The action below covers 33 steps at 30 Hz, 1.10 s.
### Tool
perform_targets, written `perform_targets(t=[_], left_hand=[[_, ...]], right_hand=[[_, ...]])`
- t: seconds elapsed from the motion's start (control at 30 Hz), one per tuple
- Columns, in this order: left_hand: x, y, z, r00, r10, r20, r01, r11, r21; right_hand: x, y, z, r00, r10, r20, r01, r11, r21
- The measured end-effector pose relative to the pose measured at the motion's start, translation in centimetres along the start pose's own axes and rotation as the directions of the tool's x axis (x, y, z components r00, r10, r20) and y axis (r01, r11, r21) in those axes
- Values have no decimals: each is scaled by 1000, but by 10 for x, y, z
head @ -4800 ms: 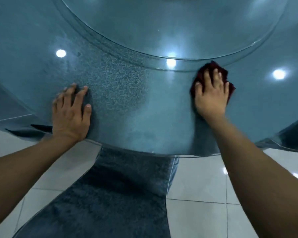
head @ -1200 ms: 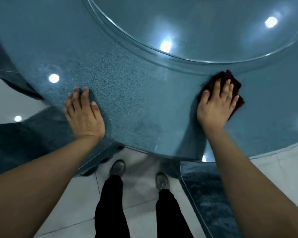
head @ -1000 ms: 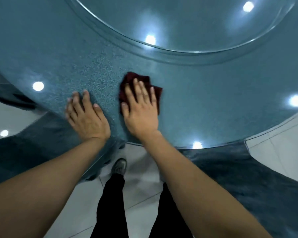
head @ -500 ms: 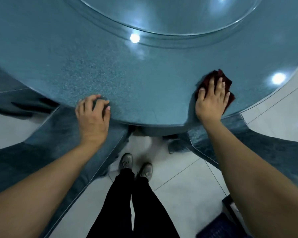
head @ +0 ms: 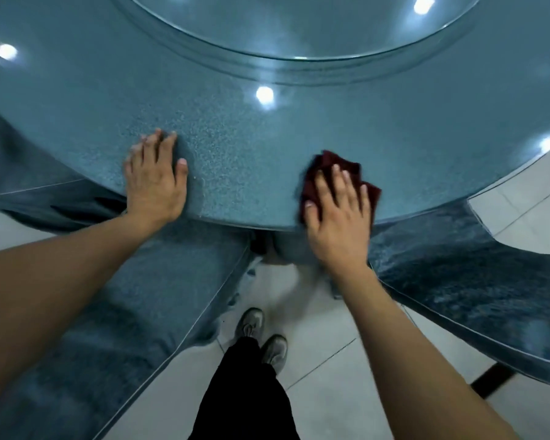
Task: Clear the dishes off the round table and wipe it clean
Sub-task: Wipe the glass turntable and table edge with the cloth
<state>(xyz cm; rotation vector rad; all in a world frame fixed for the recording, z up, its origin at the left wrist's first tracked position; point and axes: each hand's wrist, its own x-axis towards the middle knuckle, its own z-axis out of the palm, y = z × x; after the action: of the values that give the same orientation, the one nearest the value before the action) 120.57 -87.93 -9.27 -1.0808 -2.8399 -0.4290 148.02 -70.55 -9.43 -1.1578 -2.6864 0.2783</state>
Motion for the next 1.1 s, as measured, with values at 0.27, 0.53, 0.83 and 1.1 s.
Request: perform_targets(t=[0.27,0.53,0.83,1.1], left_hand=[[0,-1,3,998,-60,-2,60,998,-23],[-1,2,-1,997,-67,34,68,997,-40],[41,-76,-23,989,149,20,-146,985,-86],[108,-204,-30,992,121,32,-121,993,0]], right_hand=[[27,91,-22,884,458,-91,-459,888,9],[-19,-121,22,997,-61,50,60,998,15],[59,-77,26,986,167,8,-166,986,-24],[177,-168,56,896,442,-35,-443,896,-35]])
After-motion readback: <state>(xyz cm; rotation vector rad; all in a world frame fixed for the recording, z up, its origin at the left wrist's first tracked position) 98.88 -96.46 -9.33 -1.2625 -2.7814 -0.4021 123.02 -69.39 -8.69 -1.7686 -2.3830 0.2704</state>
